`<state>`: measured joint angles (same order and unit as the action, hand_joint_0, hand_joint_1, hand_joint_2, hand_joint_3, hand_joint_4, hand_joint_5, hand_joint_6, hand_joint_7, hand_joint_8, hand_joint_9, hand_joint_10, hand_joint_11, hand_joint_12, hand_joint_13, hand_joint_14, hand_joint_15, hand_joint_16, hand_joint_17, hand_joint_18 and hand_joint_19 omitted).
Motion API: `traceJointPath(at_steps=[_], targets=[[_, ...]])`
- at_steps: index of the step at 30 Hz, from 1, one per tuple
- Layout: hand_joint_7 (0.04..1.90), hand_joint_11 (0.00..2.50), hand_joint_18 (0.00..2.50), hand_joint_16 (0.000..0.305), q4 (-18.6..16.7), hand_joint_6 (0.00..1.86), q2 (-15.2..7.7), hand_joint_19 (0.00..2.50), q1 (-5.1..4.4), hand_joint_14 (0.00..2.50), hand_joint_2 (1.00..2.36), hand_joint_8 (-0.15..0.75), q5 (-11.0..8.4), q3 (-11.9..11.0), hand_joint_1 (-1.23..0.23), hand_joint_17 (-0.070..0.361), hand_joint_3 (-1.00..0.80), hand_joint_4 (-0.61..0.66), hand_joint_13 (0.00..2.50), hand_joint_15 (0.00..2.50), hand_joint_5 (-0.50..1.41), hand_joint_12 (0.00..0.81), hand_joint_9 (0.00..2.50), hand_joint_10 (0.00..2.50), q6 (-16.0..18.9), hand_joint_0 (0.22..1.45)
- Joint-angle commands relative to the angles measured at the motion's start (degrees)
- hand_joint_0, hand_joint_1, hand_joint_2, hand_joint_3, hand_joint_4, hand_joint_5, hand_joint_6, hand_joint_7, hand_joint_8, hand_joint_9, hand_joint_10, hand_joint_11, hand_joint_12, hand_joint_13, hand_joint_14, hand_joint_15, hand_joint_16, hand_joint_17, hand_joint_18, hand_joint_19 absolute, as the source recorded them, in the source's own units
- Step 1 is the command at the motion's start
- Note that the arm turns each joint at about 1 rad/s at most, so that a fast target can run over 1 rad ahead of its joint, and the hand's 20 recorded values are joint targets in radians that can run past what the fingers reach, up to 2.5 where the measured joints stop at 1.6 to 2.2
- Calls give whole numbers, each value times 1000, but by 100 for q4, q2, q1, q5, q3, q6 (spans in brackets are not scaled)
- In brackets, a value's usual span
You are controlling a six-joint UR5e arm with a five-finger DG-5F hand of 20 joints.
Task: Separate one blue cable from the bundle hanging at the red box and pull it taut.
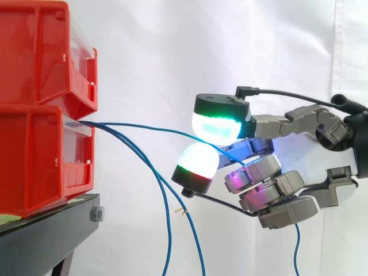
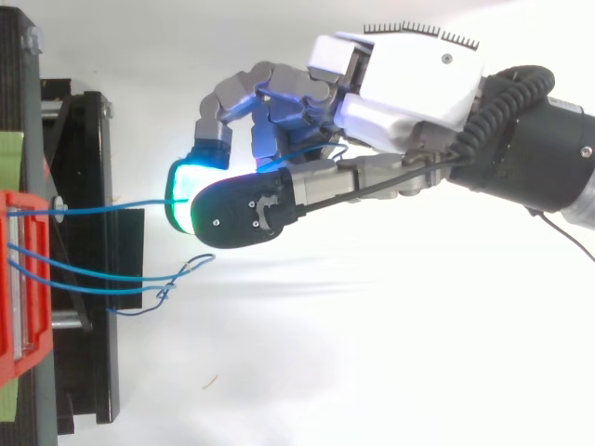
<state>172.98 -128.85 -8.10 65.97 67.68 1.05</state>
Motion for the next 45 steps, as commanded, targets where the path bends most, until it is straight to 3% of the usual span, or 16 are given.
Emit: traceJointPath(at_steps=[1,4,6,11,17,20,29,35,39,45], targets=[[1016,1089,1269,32,-1,953,0,1959,1,2500,1006,280,4,-1,-578,73,-421,85,695,1359,-188,311,406,2500,1,624],[1034,1088,1273,32,-1,953,9,1958,1,2500,1009,282,4,-1,-602,72,-349,69,696,1368,-182,311,425,2500,1,635],[1054,1034,1285,36,-1,958,0,1824,1,2500,1011,294,4,-1,-665,81,-232,32,729,1312,-173,322,454,2500,1,645],[1102,1066,1299,39,-1,959,0,1726,-7,2500,1010,305,-5,-1,-721,88,-154,-49,750,1337,-165,333,473,2500,1,659],[1094,1135,1297,32,-1,967,0,1991,1,2500,1011,275,-5,-1,-737,73,-248,-95,706,1404,-179,317,432,2500,1,711],[1219,1100,1269,31,-10,966,0,1948,1,2500,1010,271,-5,-1,-741,71,-305,-124,698,1398,-183,311,431,2500,1,745],[1216,1112,1202,31,-63,985,0,1957,1,2500,1004,265,-5,8,-699,70,-431,-177,662,1349,-200,310,418,2500,326,784],[1270,1063,1196,31,16,984,0,1968,-7,2500,1001,260,39,8,-690,69,-476,-177,668,1315,-205,315,426,2500,308,796],[1359,1055,1175,31,43,979,9,1937,-7,2500,1000,263,180,-1,-689,69,-489,-168,665,1306,-206,314,434,2500,308,811],[1400,1010,1156,30,43,979,9,1913,-7,2500,1001,264,153,8,-695,68,-481,-152,671,1294,-207,316,443,2500,326,820]])
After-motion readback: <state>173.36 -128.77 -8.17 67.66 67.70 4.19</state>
